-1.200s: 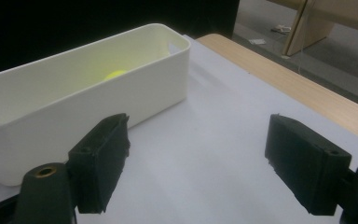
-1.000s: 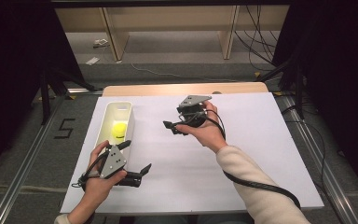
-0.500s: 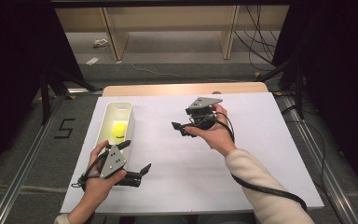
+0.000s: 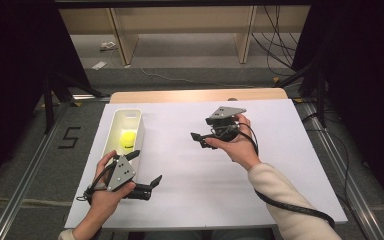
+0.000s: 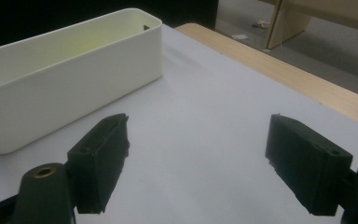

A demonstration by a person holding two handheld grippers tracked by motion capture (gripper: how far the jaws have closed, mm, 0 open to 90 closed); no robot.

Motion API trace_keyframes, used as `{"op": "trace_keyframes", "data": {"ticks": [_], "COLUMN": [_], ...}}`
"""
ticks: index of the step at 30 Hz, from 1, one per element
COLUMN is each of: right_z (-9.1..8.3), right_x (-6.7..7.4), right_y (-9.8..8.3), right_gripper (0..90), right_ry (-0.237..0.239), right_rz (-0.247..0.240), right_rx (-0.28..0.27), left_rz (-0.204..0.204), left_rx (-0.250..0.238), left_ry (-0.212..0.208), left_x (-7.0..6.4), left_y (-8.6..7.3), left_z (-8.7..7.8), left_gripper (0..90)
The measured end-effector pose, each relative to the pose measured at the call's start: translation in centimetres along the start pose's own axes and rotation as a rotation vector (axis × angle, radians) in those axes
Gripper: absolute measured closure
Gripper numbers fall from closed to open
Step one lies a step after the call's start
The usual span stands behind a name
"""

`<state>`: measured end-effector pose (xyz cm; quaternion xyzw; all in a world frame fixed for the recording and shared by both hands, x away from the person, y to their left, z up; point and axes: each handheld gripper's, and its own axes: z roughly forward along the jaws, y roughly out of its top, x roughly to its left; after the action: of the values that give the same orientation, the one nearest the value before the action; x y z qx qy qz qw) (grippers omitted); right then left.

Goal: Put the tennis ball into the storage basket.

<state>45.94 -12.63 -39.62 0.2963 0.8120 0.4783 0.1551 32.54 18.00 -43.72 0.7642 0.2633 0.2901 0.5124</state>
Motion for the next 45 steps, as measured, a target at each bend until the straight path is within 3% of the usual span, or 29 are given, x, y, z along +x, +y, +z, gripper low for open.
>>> {"op": "trace_keyframes", "data": {"ticks": [20,45], "right_z": [-2.8,-5.5], "right_x": [-1.5,-2.5], "right_y": [-2.5,-5.0], "right_gripper": [22.2,22.1], "right_ry": [-0.056,-0.092], "right_rz": [0.030,0.065], "right_rx": [0.010,0.009], "left_rz": [-0.002,-0.002], "left_rx": [0.001,0.001], "left_ry": [0.003,0.006], "left_x": [0.0,0.0], "left_y": [0.0,0.0], "left_z": [0.0,0.0], "left_gripper": [0.0,0.0]}}
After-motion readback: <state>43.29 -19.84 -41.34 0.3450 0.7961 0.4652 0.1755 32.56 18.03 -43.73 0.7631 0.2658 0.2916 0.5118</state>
